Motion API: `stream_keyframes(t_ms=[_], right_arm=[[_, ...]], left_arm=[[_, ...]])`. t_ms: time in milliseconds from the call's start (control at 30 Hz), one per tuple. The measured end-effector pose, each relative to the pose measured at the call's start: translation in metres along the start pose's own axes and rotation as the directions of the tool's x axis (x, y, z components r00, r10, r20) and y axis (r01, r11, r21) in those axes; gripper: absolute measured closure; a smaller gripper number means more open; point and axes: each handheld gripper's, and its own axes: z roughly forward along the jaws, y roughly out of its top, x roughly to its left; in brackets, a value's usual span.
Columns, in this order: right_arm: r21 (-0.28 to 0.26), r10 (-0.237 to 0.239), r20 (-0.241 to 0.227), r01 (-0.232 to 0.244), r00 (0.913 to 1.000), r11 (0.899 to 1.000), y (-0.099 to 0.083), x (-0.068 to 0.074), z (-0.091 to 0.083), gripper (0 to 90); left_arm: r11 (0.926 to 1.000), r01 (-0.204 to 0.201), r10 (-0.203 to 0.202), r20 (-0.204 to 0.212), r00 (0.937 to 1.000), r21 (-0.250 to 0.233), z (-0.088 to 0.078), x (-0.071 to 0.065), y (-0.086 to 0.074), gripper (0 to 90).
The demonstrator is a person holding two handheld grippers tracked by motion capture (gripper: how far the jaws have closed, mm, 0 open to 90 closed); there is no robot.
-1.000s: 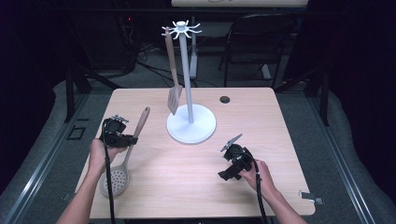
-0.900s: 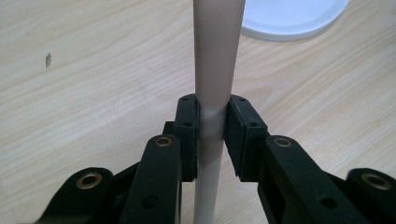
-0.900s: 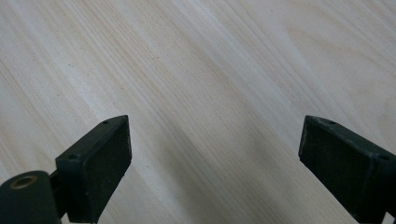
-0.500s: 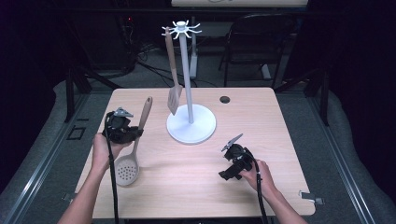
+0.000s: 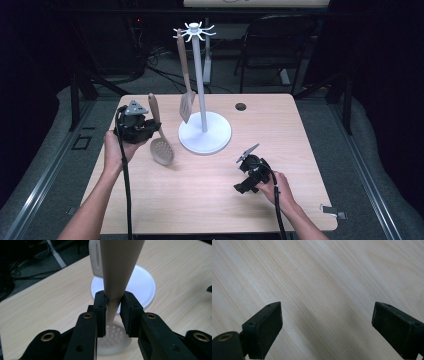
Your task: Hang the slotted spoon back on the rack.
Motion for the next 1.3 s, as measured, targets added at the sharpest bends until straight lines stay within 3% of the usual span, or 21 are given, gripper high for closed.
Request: stream_keyframes(t_ms=[567, 1300], right_arm=[[-0.013, 0.006, -0.008, -0.006, 0.9999, 1.0, -0.001, -0.001, -0.001, 9.2], [-0.016, 0.006, -0.007, -0.006, 1.0, 1.0, 0.0, 0.0, -0.001, 9.2]], left_arm=[[0.9985, -0.054, 0.054, 0.023, 0.9983, 0.011, 0.022, -0.014, 0.047, 75.3], [0.999, -0.026, 0.027, 0.023, 0.9994, -0.035, 0.021, -0.011, 0.092, 75.1]])
